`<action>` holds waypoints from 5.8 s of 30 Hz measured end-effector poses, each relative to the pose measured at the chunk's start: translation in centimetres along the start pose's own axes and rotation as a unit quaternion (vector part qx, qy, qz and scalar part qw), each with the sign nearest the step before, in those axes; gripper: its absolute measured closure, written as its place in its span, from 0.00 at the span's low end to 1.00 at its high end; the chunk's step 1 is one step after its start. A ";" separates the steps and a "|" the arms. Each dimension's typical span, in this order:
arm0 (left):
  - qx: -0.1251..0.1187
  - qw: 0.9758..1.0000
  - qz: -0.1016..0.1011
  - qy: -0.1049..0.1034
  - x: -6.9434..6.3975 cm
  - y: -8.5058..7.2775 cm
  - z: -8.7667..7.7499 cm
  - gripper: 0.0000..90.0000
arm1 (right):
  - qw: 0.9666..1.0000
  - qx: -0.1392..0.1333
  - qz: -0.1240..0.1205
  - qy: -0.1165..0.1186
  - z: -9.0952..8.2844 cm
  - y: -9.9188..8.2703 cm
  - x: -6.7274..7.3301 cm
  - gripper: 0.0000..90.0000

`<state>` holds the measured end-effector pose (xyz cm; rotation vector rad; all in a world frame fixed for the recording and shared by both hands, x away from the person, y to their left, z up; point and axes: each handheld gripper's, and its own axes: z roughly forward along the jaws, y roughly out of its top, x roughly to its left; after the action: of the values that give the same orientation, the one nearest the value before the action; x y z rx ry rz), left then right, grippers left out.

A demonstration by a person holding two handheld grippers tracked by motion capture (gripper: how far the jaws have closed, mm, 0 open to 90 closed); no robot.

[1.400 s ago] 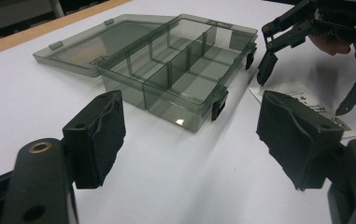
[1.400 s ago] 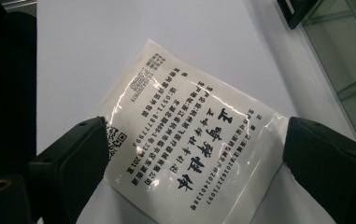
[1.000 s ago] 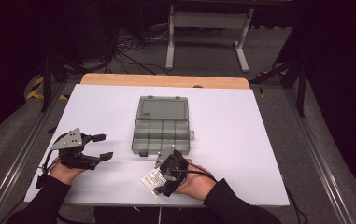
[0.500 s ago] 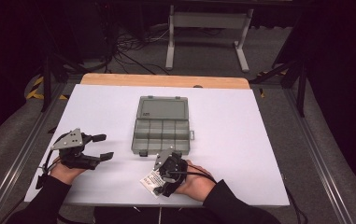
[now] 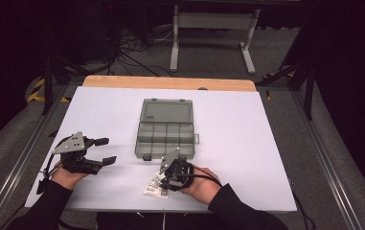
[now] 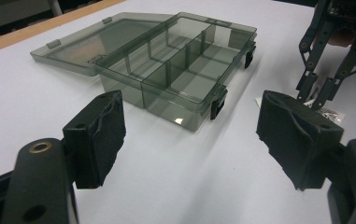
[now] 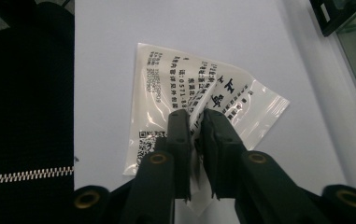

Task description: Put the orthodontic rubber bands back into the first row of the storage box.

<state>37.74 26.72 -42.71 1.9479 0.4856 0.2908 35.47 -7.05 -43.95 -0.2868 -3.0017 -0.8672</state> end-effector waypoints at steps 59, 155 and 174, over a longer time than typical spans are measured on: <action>-0.002 1.000 -0.002 0.002 0.1 -0.1 -0.3 0.27 | 0.992 -0.084 0.008 -0.099 -9.9 4.5 -5.6 0.99; -0.002 1.000 -0.002 0.003 0.2 -0.1 -0.3 0.27 | 0.990 -0.018 0.099 -0.103 -1.8 1.9 -15.6 0.98; -0.003 1.000 -0.003 0.001 0.1 -0.1 -0.4 0.27 | 0.989 -0.006 0.121 -0.090 -1.2 1.4 -16.0 0.92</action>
<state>37.70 27.12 -42.67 1.9403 0.4902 0.2901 51.39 -9.29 -43.05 -0.7500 -3.0306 -0.8794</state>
